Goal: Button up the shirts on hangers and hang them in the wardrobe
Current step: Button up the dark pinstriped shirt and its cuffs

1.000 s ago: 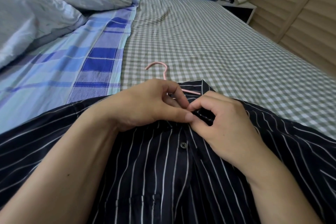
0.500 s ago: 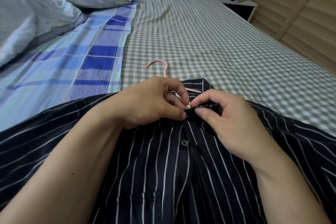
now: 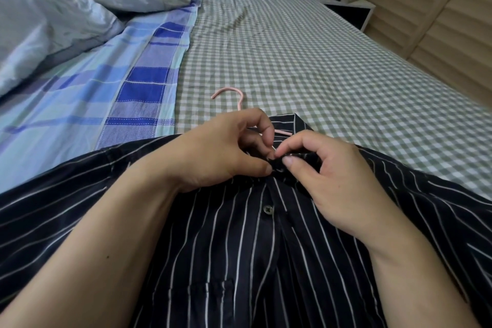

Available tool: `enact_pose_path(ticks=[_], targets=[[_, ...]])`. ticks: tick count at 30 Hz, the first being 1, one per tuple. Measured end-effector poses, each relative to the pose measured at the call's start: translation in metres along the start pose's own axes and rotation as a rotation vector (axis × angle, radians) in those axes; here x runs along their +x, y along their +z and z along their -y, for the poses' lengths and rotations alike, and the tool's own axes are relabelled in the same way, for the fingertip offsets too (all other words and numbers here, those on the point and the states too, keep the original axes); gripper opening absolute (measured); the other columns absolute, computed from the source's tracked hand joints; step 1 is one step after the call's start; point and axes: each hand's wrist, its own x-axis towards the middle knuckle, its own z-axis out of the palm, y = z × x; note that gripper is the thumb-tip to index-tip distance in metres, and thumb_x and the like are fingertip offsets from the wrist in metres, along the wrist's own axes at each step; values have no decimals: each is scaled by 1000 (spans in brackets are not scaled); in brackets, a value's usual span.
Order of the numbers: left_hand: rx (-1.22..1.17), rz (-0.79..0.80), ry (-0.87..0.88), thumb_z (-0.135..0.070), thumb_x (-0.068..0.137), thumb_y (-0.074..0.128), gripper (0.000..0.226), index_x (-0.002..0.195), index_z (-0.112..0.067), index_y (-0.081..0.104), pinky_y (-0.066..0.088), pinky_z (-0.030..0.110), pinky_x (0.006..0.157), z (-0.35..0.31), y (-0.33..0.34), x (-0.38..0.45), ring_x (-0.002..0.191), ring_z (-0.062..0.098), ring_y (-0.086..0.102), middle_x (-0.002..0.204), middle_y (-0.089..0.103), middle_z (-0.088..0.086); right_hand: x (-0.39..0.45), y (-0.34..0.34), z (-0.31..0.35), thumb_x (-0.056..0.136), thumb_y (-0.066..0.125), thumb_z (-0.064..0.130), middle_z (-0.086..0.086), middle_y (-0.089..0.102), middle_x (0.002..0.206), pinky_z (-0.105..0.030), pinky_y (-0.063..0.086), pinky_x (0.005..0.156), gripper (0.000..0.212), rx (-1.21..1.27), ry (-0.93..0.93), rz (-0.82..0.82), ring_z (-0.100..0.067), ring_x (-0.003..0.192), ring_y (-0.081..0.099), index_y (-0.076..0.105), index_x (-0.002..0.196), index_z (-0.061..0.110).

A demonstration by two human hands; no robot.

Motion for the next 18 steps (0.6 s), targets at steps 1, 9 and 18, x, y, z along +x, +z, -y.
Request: enact_pose_path(ticks=[1, 9, 18], targets=[[-7, 5, 8, 9, 83, 74, 31, 102, -9, 57, 51, 32, 81, 1, 0, 0, 82, 16, 64, 87, 73, 4, 0, 1, 0, 96, 66, 14, 25, 69, 88, -12, 46, 68, 25, 5, -9, -13, -6, 79, 65, 72, 92, 38], [-161, 47, 5, 12, 85, 70, 30, 103, -8, 57, 54, 20, 77, 3, -1, 0, 84, 15, 65, 91, 70, 10, 1, 7, -2, 90, 73, 13, 20, 66, 96, -6, 42, 79, 19, 20, -6, -135, 1, 92, 62, 63, 92, 29], [-249, -21, -82, 5, 86, 72, 24, 94, -12, 56, 50, 23, 71, 6, -1, 4, 67, 13, 62, 71, 68, 5, -4, -2, 1, 86, 73, 9, 16, 62, 111, -23, 48, 100, 26, 109, -28, -56, -4, 116, 59, 62, 94, 32]])
